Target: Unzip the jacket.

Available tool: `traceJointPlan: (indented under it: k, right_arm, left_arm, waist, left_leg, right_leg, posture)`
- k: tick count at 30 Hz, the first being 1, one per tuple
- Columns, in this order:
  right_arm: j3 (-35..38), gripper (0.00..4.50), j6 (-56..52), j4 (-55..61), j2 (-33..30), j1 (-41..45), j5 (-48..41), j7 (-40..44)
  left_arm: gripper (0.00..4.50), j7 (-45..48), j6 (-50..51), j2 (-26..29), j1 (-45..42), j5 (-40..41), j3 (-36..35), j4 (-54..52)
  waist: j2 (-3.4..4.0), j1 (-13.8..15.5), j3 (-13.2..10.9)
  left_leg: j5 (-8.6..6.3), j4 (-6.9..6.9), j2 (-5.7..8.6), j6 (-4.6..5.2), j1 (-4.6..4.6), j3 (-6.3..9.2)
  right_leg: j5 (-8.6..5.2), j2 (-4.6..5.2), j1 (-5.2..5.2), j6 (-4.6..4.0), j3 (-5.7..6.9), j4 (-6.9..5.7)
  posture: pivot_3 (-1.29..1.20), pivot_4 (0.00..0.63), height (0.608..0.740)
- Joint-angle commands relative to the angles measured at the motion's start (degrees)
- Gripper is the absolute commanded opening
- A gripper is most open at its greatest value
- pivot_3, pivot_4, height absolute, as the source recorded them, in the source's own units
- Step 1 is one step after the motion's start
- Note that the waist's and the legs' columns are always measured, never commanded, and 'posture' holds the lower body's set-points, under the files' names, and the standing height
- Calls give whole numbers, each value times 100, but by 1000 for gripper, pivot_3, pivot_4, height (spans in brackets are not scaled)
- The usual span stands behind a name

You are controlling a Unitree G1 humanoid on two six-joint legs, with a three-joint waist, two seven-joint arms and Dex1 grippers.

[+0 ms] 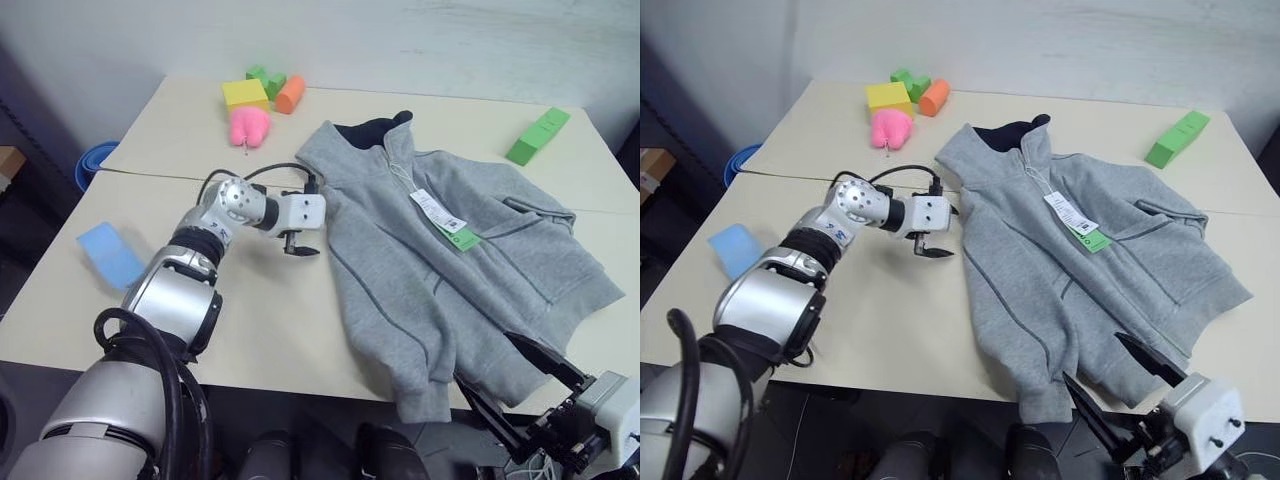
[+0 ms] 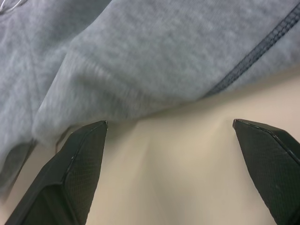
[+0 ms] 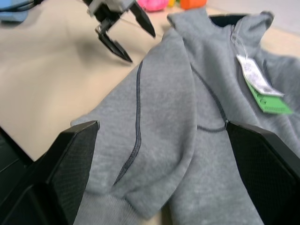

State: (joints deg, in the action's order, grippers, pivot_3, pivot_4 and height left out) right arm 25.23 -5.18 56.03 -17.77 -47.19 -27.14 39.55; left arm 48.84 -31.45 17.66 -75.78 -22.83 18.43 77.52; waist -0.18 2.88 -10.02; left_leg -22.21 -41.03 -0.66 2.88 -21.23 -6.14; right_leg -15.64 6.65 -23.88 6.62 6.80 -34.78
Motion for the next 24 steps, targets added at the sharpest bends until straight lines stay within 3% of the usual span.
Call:
traceJointPlan:
  k: [1, 9, 12, 15, 20, 21, 24]
  right_arm:
    - [-330, 4494, 383, 44, 258, 105, 317, -294]
    - [-632, 4494, 764, -28, 468, 208, 732, -654]
    - [-602, 4500, 700, 46, 372, 148, 719, -707]
    - [-700, 4500, 413, 293, 187, -3, 595, -691]
    - [-1275, 4500, -325, 397, -727, -165, 63, -1045]
    - [-1473, 4500, -684, 397, -1058, -2, -31, -1275]
    - [-2037, 4500, -1651, 397, -1487, 657, -28, -1834]
  left_arm:
    - [4500, -548, -91, -203, -33, 35, -149, -20]
    - [4500, -1526, 292, -795, 97, -272, 3, 84]
    - [3908, -1426, 535, -967, 157, -96, -199, 107]
    - [2936, -1195, 749, -1024, 229, 176, -523, 102]
    - [1434, -575, 742, -856, 515, 273, -660, 70]
    - [1041, -443, 735, -807, 583, 321, -700, 59]
    - [566, -251, 761, -732, 671, 454, -826, 30]
  waist:
    - [0, -9, 0]
    - [0, -1, 0]
    - [0, 9, 0]
    - [0, 2, 0]
    - [-2, -19, 2]
    - [-2, -26, 2]
    - [-10, -65, 8]
  left_leg:
    - [0, 0, -2, 0, 1, 0]
    - [1, -1, 6, 0, 3, -4]
    - [1, -2, 6, 0, 10, -2]
    - [1, -4, 2, 0, 12, -2]
    - [1, -4, -4, 0, 14, -1]
    - [1, -5, -7, 1, 15, -1]
    - [1, -8, -7, 0, 18, 0]
  right_leg:
    - [0, -1, 0, 0, 0, 0]
    - [0, -1, 3, 1, -2, -1]
    - [0, -1, 12, 1, 1, 0]
    - [0, 0, 14, 1, 0, 1]
    - [0, 0, 14, 1, 0, -2]
    - [0, 1, 14, 1, -1, -3]
    - [1, 0, 16, 1, 0, -6]
  posture:
    - [0, 150, 740]
    - [0, 150, 740]
    - [0, 150, 740]
    - [0, 150, 740]
    - [0, 150, 740]
    - [0, 150, 740]
    - [0, 150, 740]
